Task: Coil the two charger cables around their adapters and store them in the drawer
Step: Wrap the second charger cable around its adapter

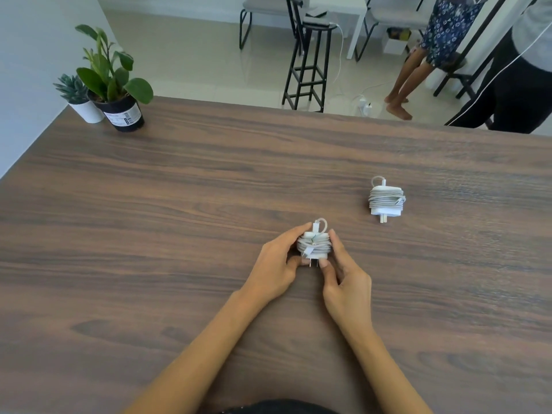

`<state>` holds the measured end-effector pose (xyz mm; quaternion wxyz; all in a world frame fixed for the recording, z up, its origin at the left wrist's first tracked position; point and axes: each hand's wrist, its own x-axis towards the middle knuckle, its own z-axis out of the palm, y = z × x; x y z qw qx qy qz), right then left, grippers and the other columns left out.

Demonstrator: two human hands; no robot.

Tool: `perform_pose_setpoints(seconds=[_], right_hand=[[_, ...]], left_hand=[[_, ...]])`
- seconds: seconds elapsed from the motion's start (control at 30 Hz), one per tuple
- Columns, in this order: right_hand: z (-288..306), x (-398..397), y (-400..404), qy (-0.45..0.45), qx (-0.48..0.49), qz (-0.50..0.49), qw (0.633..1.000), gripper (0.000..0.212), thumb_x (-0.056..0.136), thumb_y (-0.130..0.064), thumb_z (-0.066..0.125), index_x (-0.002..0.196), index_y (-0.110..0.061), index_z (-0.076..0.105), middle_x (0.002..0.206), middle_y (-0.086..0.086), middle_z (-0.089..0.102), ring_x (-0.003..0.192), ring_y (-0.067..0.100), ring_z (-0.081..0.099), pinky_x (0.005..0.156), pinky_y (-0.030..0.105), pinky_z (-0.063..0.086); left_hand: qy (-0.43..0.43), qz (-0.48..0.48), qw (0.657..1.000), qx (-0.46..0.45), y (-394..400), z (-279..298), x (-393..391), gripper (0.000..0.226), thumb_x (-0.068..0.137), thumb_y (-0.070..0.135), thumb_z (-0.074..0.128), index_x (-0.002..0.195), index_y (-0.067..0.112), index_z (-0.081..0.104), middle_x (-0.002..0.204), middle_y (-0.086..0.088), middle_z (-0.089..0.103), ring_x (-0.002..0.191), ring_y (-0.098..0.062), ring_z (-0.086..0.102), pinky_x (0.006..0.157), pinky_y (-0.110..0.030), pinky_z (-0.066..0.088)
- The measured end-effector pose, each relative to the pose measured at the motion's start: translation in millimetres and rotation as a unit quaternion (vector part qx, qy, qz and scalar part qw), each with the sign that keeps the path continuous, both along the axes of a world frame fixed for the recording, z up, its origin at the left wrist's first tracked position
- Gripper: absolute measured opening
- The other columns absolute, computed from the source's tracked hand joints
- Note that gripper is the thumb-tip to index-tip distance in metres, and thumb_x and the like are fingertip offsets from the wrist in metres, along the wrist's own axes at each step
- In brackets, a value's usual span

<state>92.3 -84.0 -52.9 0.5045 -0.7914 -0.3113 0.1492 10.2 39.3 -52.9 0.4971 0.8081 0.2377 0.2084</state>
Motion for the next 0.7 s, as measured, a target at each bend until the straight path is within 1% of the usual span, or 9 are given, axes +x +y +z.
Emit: perform_pose_setpoints(seconds=[0.13,0.2,0.27,0.33,0.4,0.47,0.53,0.6,0.7], right_hand=[[1.3,32.4,18.8,-0.047,-0.005,-0.041,0.998,0.053,0.089,-0.003,0.057,0.137,-0.024,0.047,0.133,0.0,0.057,0.12,0.009,0.056,0.098,0.003,0.034],[2.6,48.0,27.5,-0.065,-0.009,-0.061,0.996,0.05,0.09,-0.005,0.057,0.136,-0.022,0.048,0.125,0.005,0.064,0.103,0.007,0.063,0.088,-0.003,0.034],[3.3,62.0,35.5,-0.077,-0.019,-0.079,0.994,0.048,0.091,-0.008,0.058,0.136,-0.021,0.049,0.111,0.007,0.07,0.082,0.008,0.063,0.076,-0.007,0.032],[3.9,74.4,43.5,-0.082,-0.024,-0.091,0.992,0.046,0.091,-0.009,0.057,0.135,-0.019,0.05,0.096,0.01,0.073,0.073,0.019,0.064,0.07,-0.006,0.033],[3.0,85.1,50.1,-0.087,-0.03,-0.095,0.991,0.044,0.091,-0.01,0.056,0.134,-0.018,0.051,0.082,0.01,0.072,0.072,0.024,0.064,0.074,0.003,0.04],[0.9,93.5,55.6,-0.091,-0.037,-0.097,0.99,0.043,0.092,-0.011,0.054,0.134,-0.019,0.051,0.074,0.005,0.067,0.071,0.021,0.061,0.078,0.017,0.043],[-0.6,98.2,59.2,-0.097,-0.041,-0.096,0.99,0.044,0.092,-0.011,0.053,0.135,-0.02,0.05,0.069,0.0,0.062,0.068,0.019,0.057,0.073,0.019,0.04],[-2.3,100.2,60.8,-0.1,-0.042,-0.094,0.99,0.044,0.092,-0.011,0.053,0.135,-0.02,0.05,0.063,-0.007,0.055,0.065,0.016,0.052,0.075,0.024,0.042],[-4.2,100.2,61.4,-0.099,-0.038,-0.092,0.99,0.044,0.092,-0.012,0.054,0.134,-0.02,0.051,0.061,-0.008,0.052,0.064,0.015,0.049,0.082,0.037,0.047]], left_hand=[[-0.022,0.009,0.999,0.045,9.6,-1.5,37.4,0.061,0.073,-0.014,0.061,0.131,0.003,0.051,0.132,-0.007,0.057,0.119,-0.003,0.049,0.1,-0.004,0.031],[-0.026,0.012,0.998,0.055,16.1,-2.3,55.4,0.06,0.074,-0.012,0.062,0.131,0.003,0.051,0.133,-0.008,0.057,0.121,-0.006,0.049,0.102,-0.008,0.033],[-0.026,0.016,0.998,0.058,23.1,-2.1,71.6,0.058,0.076,-0.008,0.064,0.131,0.005,0.051,0.132,-0.007,0.058,0.121,-0.014,0.054,0.103,-0.017,0.038],[-0.024,0.021,0.998,0.059,28.8,-0.9,84.9,0.057,0.077,-0.005,0.066,0.131,0.007,0.051,0.131,-0.006,0.059,0.119,-0.016,0.056,0.101,-0.021,0.04],[-0.018,0.026,0.998,0.059,32.8,-0.5,95.7,0.058,0.076,-0.003,0.066,0.131,0.009,0.051,0.13,-0.004,0.06,0.118,-0.016,0.056,0.101,-0.021,0.04],[-0.007,0.029,0.998,0.06,36.1,-0.9,103.7,0.058,0.076,0.0,0.067,0.131,0.011,0.051,0.128,-0.002,0.061,0.116,-0.015,0.057,0.098,-0.019,0.04],[-0.003,0.032,0.998,0.063,39.4,-1.2,108.4,0.059,0.076,0.0,0.068,0.131,0.012,0.052,0.126,-0.001,0.062,0.114,-0.014,0.058,0.094,-0.008,0.037],[-0.001,0.034,0.997,0.067,41.8,-1.7,110.4,0.059,0.075,-0.001,0.069,0.13,0.012,0.052,0.125,-0.001,0.063,0.112,-0.013,0.058,0.089,0.001,0.032],[0.004,0.037,0.996,0.075,41.9,-1.6,109.7,0.062,0.075,-0.001,0.069,0.132,0.011,0.051,0.126,-0.003,0.063,0.115,-0.015,0.057,0.089,0.002,0.03]])
